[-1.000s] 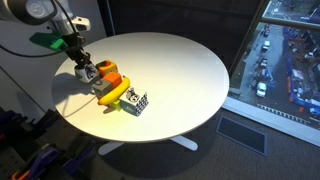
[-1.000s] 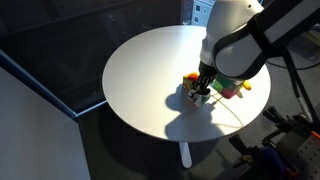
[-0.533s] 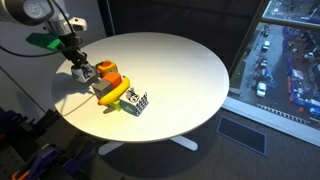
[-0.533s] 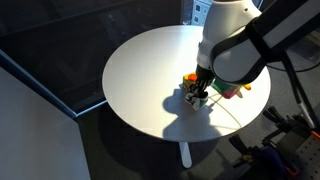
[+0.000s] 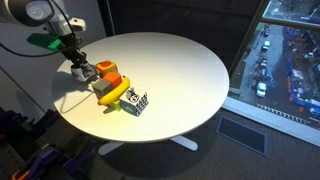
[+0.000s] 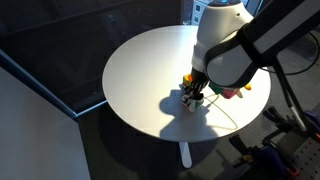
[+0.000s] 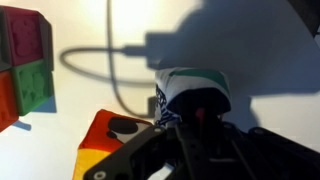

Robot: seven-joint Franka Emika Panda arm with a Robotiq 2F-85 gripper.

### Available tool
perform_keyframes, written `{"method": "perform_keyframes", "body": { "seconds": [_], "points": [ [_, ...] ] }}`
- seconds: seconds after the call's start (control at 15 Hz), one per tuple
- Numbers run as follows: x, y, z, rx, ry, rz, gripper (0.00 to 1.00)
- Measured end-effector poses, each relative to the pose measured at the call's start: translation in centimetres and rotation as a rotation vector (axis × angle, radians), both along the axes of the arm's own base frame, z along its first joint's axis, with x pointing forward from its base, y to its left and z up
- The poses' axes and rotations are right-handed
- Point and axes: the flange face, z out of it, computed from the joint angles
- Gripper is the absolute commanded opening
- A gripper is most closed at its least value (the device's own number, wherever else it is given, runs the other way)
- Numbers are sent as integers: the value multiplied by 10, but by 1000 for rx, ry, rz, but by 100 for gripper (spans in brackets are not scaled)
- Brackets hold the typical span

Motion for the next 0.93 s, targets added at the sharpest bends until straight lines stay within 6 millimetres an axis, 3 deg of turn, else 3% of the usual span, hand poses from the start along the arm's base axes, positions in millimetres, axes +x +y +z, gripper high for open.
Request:
{"method": "perform_keyframes", "body": {
  "seconds": [0.53, 0.6, 0.67, 0.8, 0.93],
  "points": [
    [18, 6, -16, 6, 0, -6, 7],
    [19, 6, -18, 7, -2, -7, 15],
    [19, 6, -20, 7, -4, -10, 44],
    [20, 7, -23, 9, -7, -18, 51],
    [19, 7, -26, 10, -11, -22, 68]
  ]
}}
